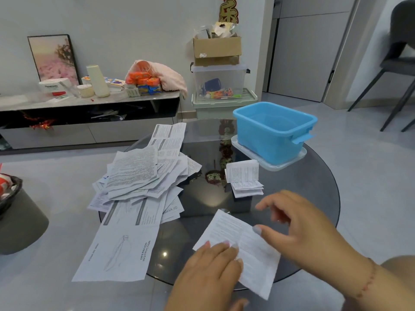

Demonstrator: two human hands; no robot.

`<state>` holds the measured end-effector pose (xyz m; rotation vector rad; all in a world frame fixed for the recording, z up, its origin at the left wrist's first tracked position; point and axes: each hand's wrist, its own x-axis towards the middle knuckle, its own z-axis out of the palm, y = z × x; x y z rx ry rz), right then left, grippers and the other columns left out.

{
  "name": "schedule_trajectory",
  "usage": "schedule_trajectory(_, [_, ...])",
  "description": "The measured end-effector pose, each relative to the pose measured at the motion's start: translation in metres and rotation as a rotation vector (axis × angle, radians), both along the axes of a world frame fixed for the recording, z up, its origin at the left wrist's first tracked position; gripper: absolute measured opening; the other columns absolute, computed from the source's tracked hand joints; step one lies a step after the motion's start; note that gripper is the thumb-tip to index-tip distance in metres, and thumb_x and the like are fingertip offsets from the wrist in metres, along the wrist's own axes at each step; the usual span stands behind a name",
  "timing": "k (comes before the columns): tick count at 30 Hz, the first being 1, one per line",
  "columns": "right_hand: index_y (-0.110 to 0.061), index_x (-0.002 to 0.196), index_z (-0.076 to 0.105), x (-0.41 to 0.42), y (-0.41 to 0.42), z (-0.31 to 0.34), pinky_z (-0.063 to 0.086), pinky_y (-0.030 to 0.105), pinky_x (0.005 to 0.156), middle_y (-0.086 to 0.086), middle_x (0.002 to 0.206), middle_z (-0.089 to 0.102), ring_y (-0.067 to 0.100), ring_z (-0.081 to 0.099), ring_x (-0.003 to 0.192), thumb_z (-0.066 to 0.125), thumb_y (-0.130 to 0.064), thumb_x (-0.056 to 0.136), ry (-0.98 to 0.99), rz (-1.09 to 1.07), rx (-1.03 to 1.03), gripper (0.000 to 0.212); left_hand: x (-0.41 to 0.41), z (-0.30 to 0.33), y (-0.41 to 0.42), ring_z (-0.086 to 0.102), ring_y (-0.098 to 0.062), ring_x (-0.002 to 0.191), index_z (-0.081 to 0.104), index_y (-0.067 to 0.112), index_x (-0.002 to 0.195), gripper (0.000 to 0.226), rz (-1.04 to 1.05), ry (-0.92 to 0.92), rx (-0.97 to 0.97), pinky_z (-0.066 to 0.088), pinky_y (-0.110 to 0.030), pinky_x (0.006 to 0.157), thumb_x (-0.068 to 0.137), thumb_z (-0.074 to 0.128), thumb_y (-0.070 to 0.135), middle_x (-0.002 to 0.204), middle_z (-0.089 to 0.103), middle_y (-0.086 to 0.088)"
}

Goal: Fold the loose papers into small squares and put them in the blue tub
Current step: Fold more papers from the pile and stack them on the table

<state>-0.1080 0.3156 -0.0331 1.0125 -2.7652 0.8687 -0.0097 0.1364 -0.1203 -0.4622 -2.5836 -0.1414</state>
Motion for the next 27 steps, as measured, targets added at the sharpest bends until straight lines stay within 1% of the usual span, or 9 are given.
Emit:
schedule_trajectory(4, [-0.042,0.104,0.058,-0.006,0.002,-0.010,0.039,0.013,0.088,-0.027,0.107,0.052,-0.004,0.047,0.107,0.055,-0.065,0.071,-0.096,0.378,0.132,0.041,-0.001,0.003,-0.006,0.058,-0.001,0.108,0.062,0.030,0.078,0.018,-0.087,-0.006,0.091,0.043,-0.029,0.095,0.071,0.054,0.044,0.103,0.067,0.018])
schedule_trajectory(7, [-0.035,0.109,0.060,-0.007,-0.001,-0.014,0.039,0.019,0.092,-0.022,0.109,0.054,-0.002,0.046,0.108,0.055,-0.069,0.073,-0.134,0.505,0.201,0.050,0.000,0.004,-0.009,0.064,-0.002,0.091,0.065,0.027,0.070,0.012,-0.091,0.047,0.121,0.041,-0.028,0.095,0.071,0.055,0.034,0.086,0.068,0.017])
schedule_trajectory(12, [-0.037,0.109,0.061,-0.009,0.003,-0.008,0.044,0.026,0.089,-0.020,0.105,0.057,0.004,0.051,0.104,0.050,-0.082,0.067,-0.233,0.571,0.176,0.063,0.003,0.004,-0.010,0.048,-0.010,0.066,0.051,0.030,0.081,0.015,0.005,0.158,0.228,0.041,-0.022,0.075,0.067,0.053,0.023,0.061,0.055,0.009])
schedule_trajectory(15, [-0.041,0.102,0.062,-0.009,0.002,-0.010,0.045,0.022,0.086,-0.019,0.102,0.059,0.004,0.053,0.101,0.065,-0.071,0.066,-0.259,0.532,0.185,0.047,0.007,0.005,-0.006,0.043,-0.005,0.066,0.047,0.035,0.082,0.016,0.120,0.143,0.307,0.034,-0.017,0.067,0.067,0.052,0.030,0.059,0.054,0.014])
schedule_trajectory(19, [-0.034,0.085,0.067,-0.011,-0.003,-0.021,0.047,0.021,0.071,-0.014,0.083,0.064,0.004,0.058,0.079,0.076,-0.035,0.072,-0.291,0.366,0.045,0.015,0.012,0.009,0.002,0.042,-0.002,0.069,0.055,0.033,0.065,0.010,0.241,0.123,0.406,0.034,-0.017,0.064,0.066,0.053,0.042,0.057,0.050,0.017])
schedule_trajectory(21, [-0.026,0.078,0.066,-0.011,-0.009,-0.025,0.043,0.022,0.063,-0.008,0.072,0.063,0.002,0.054,0.065,0.077,-0.026,0.075,-0.356,0.287,-0.034,0.011,0.013,0.016,0.005,0.041,-0.008,0.070,0.053,0.030,0.052,0.023,0.336,0.070,0.426,0.037,-0.016,0.053,0.067,0.050,0.047,0.053,0.042,0.018])
schedule_trajectory(23, [-0.025,0.069,0.065,-0.011,-0.015,-0.028,0.044,0.016,0.060,-0.014,0.066,0.063,-0.001,0.055,0.062,0.077,-0.024,0.076,-0.396,0.202,-0.100,0.014,0.013,0.020,0.007,0.040,-0.008,0.070,0.039,0.034,0.049,0.027,0.393,0.038,0.478,0.038,-0.016,0.044,0.068,0.048,0.050,0.055,0.033,0.024])
schedule_trajectory(25, [-0.029,0.076,0.067,-0.011,-0.021,-0.031,0.050,0.016,0.065,-0.023,0.075,0.068,-0.003,0.063,0.071,0.076,-0.025,0.077,-0.430,0.148,-0.129,0.010,0.012,0.020,0.007,0.041,-0.006,0.068,0.029,0.037,0.054,0.030,0.424,0.005,0.553,0.035,-0.013,0.053,0.069,0.051,0.050,0.054,0.031,0.030])
schedule_trajectory(27, [-0.029,0.086,0.066,-0.011,-0.026,-0.034,0.055,0.020,0.068,-0.019,0.084,0.070,-0.001,0.065,0.078,0.076,-0.029,0.077,-0.416,0.099,-0.113,0.013,0.012,0.017,0.009,0.045,-0.005,0.067,0.042,0.036,0.060,0.026,0.493,-0.052,0.627,0.033,-0.013,0.062,0.072,0.063,0.045,0.050,0.040,0.029])
